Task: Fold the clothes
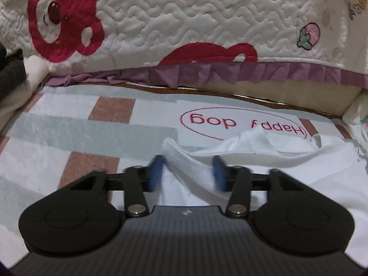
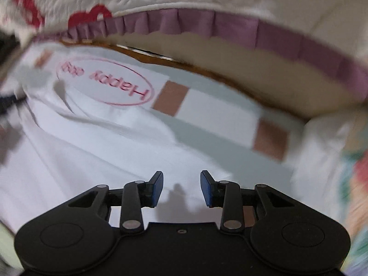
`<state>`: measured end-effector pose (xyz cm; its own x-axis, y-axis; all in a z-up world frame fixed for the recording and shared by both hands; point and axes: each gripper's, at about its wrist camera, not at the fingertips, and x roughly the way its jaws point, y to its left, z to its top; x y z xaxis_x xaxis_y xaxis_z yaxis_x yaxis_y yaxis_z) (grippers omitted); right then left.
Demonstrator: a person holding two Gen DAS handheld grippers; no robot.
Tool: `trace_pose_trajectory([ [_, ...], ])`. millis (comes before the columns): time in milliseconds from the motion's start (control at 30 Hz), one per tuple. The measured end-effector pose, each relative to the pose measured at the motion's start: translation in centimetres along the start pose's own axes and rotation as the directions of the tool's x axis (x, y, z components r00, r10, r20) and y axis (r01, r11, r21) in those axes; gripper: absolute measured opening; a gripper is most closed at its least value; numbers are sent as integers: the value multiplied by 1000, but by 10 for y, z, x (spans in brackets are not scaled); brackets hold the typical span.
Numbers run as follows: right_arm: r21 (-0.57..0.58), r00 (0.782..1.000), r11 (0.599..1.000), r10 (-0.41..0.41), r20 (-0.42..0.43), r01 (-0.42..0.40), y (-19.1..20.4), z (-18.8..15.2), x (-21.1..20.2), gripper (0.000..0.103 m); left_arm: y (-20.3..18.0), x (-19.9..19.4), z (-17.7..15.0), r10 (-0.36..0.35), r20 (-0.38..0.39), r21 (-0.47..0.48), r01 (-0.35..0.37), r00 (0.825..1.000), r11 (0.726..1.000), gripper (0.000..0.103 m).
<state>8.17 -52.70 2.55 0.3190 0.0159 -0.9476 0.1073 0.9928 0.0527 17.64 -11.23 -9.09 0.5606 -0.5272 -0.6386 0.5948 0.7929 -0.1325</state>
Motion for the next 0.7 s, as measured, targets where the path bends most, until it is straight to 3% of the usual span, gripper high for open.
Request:
trace_pose_trajectory([
  [33,20,1000,1000,16,-12,-16,0,1,4,38,-2,-1,-1,-17,-5,37,17,1000,999,5],
  [100,52,999,998,28,-43,-26,-1,3,16,38,-10,-5,0,-66,-6,89,66,998,994,5],
  [233,28,985,996,91,-144,-88,5,9,44,41,-19,-14,8,-147,-4,68,147,989,987,5],
  [333,-33,952,981,179,-250,-193,15,7,58,48,-14,-13,9,-155,-11,32,156,988,987,5],
  [400,-115,948,970,177,-264,-213,25,2,58,48,-7,-10,7,-153,-24,-2,153,988,988,5],
  [433,-164,952,963,170,-254,-216,30,-1,56,43,-4,-9,6,-156,-29,-18,156,987,988,4],
  [467,-185,959,962,155,-237,-201,33,-4,52,10,-1,-9,6,-164,-32,-33,163,986,986,4],
  [500,-186,967,967,132,-216,-173,35,-7,47,3,2,-10,6,-173,-34,-48,172,984,984,4],
  [633,-234,997,970,58,-55,-69,59,-29,13,3,13,-18,12,-210,-33,-145,204,977,968,4],
  [700,-366,999,930,-23,39,36,84,-53,-2,3,19,-23,14,-218,-18,-183,211,976,960,4],
])
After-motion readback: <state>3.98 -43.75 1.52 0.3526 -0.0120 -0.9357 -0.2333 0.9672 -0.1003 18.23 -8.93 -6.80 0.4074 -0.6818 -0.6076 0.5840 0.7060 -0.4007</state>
